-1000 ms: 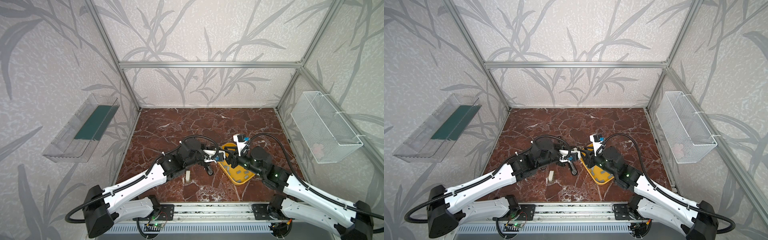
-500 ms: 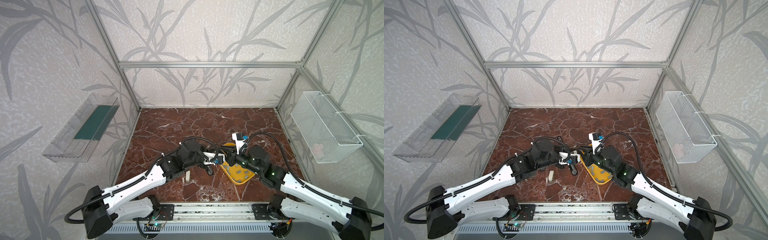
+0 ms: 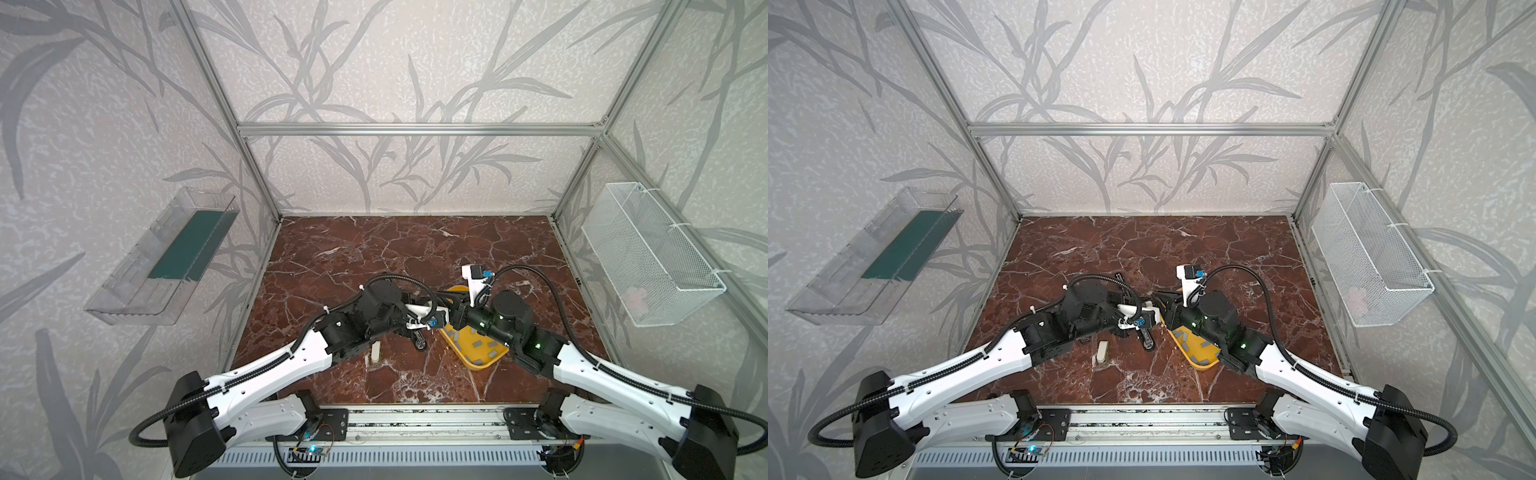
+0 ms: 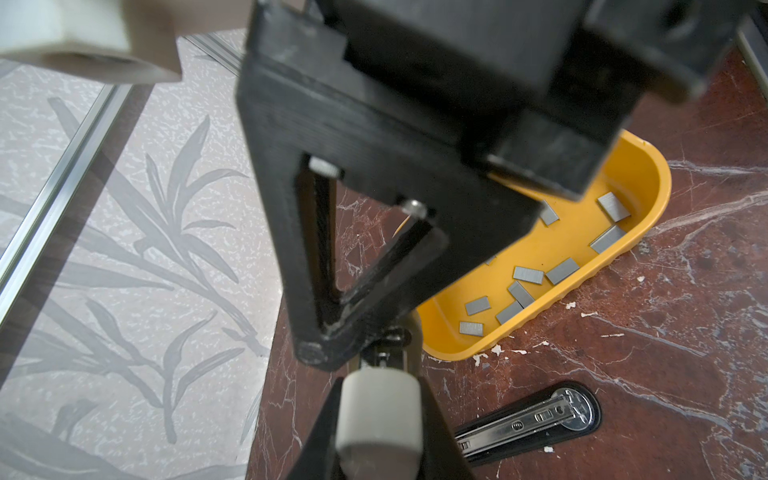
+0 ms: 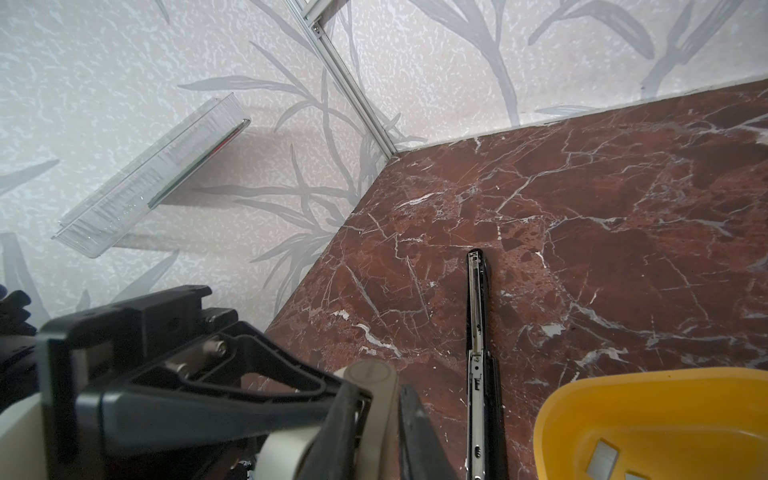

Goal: Load the staples into the stapler
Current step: 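Close the right gripper on the beige piece held by the left gripper, then open the left gripper and draw it back while the right gripper holds the beige piece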

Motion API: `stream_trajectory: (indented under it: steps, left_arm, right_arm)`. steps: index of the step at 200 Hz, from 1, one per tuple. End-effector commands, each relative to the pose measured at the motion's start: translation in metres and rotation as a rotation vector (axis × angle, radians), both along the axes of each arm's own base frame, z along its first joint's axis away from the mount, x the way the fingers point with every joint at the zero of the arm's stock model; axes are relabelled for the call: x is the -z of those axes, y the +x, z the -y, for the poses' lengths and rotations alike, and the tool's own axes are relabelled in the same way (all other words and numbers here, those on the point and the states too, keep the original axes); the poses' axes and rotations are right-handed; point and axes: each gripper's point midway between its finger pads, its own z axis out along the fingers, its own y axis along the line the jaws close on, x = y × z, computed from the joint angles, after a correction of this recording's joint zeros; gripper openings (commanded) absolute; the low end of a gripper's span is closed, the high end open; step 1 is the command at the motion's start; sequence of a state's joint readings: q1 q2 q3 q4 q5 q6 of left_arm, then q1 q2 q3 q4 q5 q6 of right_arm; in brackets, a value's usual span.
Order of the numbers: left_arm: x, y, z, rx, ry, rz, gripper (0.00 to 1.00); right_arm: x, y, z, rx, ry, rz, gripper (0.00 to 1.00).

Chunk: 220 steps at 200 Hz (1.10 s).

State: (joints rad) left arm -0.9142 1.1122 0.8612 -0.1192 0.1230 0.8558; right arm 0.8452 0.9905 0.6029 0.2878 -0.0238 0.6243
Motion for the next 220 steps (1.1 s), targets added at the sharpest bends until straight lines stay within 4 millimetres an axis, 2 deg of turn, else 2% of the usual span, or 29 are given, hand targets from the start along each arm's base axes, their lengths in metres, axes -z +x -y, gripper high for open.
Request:
stream_trajectory:
  steps: [1, 41, 81, 119, 147, 199, 220]
  left_arm:
    - [-0.036, 0.003, 0.002, -0.008, -0.116, 0.056, 0.00]
    - [-0.039, -0.007, 0.002, 0.047, -0.143, 0.017, 0.00]
    - [-0.040, -0.016, 0.003, 0.091, -0.152, 0.001, 0.00]
    - [-0.040, -0.016, 0.002, 0.090, -0.156, 0.003, 0.00]
    - [-0.039, -0.013, 0.002, 0.083, -0.153, 0.012, 0.00]
    - [-0.036, -0.006, 0.000, 0.055, -0.142, -0.001, 0.00]
    - [-0.033, -0.002, 0.000, 0.037, -0.122, -0.027, 0.00]
  right_arm:
    - [0.039, 0.004, 0.009, 0.058, -0.060, -0.088, 0.19]
    - [0.057, 0.007, 0.013, 0.081, -0.111, -0.102, 0.17]
    - [0.062, 0.005, 0.012, 0.100, -0.172, -0.068, 0.17]
    - [0.057, -0.001, -0.002, 0.056, -0.185, -0.024, 0.18]
    - [0.048, -0.009, -0.013, 0.009, -0.179, 0.026, 0.25]
    - [0.038, -0.009, 0.029, 0.136, -0.223, 0.122, 0.38]
    - [0.028, -0.011, 0.043, 0.158, -0.252, 0.206, 0.49]
